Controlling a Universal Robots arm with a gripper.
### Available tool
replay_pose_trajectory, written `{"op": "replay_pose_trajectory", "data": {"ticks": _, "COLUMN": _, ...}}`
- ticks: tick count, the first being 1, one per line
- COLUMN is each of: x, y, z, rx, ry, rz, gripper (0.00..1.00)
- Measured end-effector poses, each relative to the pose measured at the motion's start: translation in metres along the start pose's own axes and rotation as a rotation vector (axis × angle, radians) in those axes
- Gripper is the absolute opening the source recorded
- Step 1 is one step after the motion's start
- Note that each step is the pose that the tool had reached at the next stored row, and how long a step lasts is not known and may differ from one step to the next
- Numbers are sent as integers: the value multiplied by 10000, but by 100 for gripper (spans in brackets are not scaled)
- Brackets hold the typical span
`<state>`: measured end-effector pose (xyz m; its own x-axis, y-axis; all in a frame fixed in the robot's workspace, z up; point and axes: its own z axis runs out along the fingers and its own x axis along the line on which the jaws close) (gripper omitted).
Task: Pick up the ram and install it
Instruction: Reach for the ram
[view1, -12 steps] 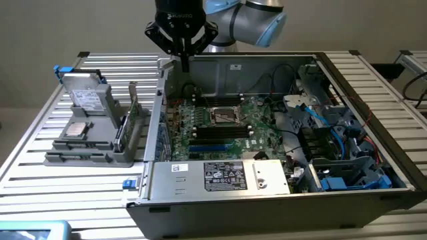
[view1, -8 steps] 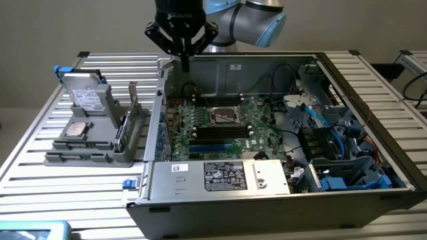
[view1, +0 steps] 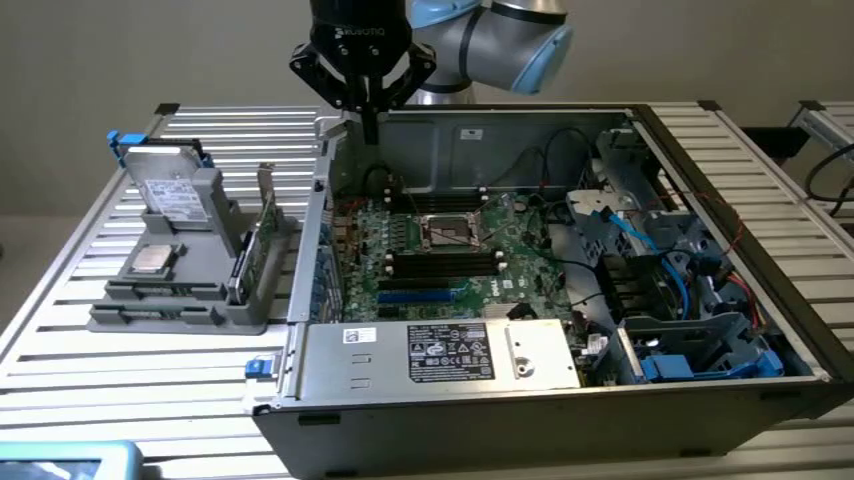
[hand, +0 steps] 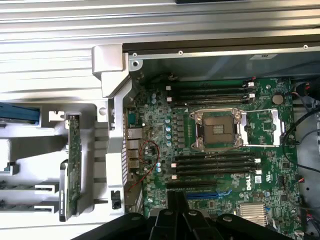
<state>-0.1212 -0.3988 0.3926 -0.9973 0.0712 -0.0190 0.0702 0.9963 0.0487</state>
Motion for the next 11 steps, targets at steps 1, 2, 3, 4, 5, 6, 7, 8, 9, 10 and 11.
{"op": "replay_pose_trajectory", "data": {"ticks": 1, "x": 0, "y": -2, "z": 0, "rx": 1, "ry": 1, "rz": 1, "gripper": 11}}
{"op": "replay_pose_trajectory", "data": {"ticks": 2, "x": 0, "y": -8, "z": -1, "rx": 4, "ry": 17, "rz": 0, "gripper": 11}}
{"op": "replay_pose_trajectory", "data": {"ticks": 3, "x": -1, "y": -23, "z": -1, "rx": 7, "ry": 59, "rz": 2, "gripper": 11}}
{"op": "replay_pose_trajectory", "data": {"ticks": 4, "x": -2, "y": -38, "z": -1, "rx": 9, "ry": 125, "rz": 6, "gripper": 11}}
{"op": "replay_pose_trajectory", "data": {"ticks": 5, "x": -2, "y": -51, "z": -1, "rx": 15, "ry": 230, "rz": 11, "gripper": 11}}
{"op": "replay_pose_trajectory", "data": {"ticks": 6, "x": -1, "y": -63, "z": -1, "rx": 24, "ry": 358, "rz": 17, "gripper": 11}}
{"op": "replay_pose_trajectory", "data": {"ticks": 7, "x": 3, "y": -70, "z": -1, "rx": 36, "ry": 518, "rz": 24, "gripper": 11}}
{"op": "replay_pose_trajectory", "data": {"ticks": 8, "x": 9, "y": -72, "z": -2, "rx": 50, "ry": 692, "rz": 33, "gripper": 11}}
{"op": "replay_pose_trajectory", "data": {"ticks": 9, "x": 18, "y": -76, "z": -1, "rx": 60, "ry": 829, "rz": 38, "gripper": 11}}
{"op": "replay_pose_trajectory", "data": {"ticks": 10, "x": 39, "y": -78, "z": 2, "rx": 66, "ry": 920, "rz": 45, "gripper": 11}}
{"op": "replay_pose_trajectory", "data": {"ticks": 11, "x": 68, "y": -80, "z": 8, "rx": 69, "ry": 969, "rz": 46, "gripper": 11}}
